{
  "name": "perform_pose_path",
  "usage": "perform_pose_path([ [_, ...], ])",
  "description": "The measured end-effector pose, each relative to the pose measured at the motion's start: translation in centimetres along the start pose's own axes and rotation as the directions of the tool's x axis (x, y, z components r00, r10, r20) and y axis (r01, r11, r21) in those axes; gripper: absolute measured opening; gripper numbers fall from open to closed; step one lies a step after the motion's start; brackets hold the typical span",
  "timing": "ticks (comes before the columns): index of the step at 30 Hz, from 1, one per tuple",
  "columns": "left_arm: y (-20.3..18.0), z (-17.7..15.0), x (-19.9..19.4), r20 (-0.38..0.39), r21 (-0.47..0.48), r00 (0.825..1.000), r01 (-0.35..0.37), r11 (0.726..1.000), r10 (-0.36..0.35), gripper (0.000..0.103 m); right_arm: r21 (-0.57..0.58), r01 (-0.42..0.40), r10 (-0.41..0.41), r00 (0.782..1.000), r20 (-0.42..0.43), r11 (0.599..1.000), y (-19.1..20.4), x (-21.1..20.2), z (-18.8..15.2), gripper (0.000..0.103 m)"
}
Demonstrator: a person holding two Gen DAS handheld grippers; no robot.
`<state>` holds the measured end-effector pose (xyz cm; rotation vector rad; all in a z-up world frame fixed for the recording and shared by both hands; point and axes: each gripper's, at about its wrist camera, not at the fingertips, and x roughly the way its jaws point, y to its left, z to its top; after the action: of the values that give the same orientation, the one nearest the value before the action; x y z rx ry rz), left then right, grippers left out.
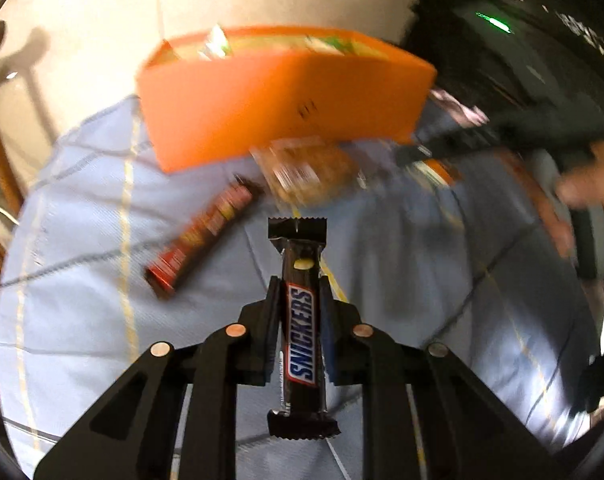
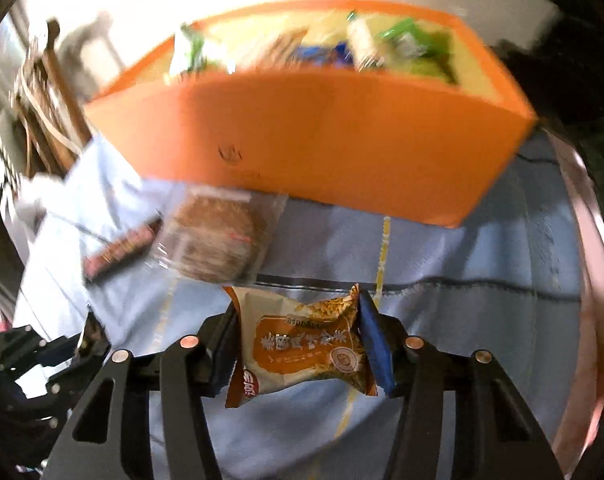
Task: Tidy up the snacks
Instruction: 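Grasp Snickers bar with left tool while right tool grasps orange-printed pastry pack, then drop Snickers into orange box with left tool while right tool drops pastry pack in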
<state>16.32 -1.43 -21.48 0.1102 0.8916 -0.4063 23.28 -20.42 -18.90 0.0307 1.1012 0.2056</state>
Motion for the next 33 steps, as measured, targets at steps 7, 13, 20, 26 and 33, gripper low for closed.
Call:
perform_pose_path([
  [7,1.5,5.9,-4.4,0.092,-0.091,0.991,-0.09,0.992,0.099,0.017,0.014,0.031,-0.033,0.987,0.159,0.999,1.6,-8.6,0.5,0.055],
  [13,1.2,10.1,-8.3,0.16,-0.118,0.981,-0.095,0.989,0.113,0.017,-0.035,0.059,-0.046,0.954,0.295,0.998,3.3,-15.4,1.8,0.055],
  [20,0.0,12.3,-11.6,0.22,-0.092,0.969,-0.097,0.991,0.116,0.017,-0.039,0.074,-0.055,0.935,0.351,0.997,3.2,-19.1,2.4,0.055],
  [26,0.0,13.3,-12.5,0.231,-0.097,0.967,-0.085,0.992,0.105,0.017,-0.037,0.082,-0.063,0.928,0.367,0.996,3.0,-19.9,2.6,0.055],
  [33,0.7,15.4,-12.2,0.253,-0.095,0.962,-0.084,0.992,0.105,0.017,-0.024,0.087,-0.071,0.918,0.389,0.996,2.2,-20.0,4.4,0.055],
])
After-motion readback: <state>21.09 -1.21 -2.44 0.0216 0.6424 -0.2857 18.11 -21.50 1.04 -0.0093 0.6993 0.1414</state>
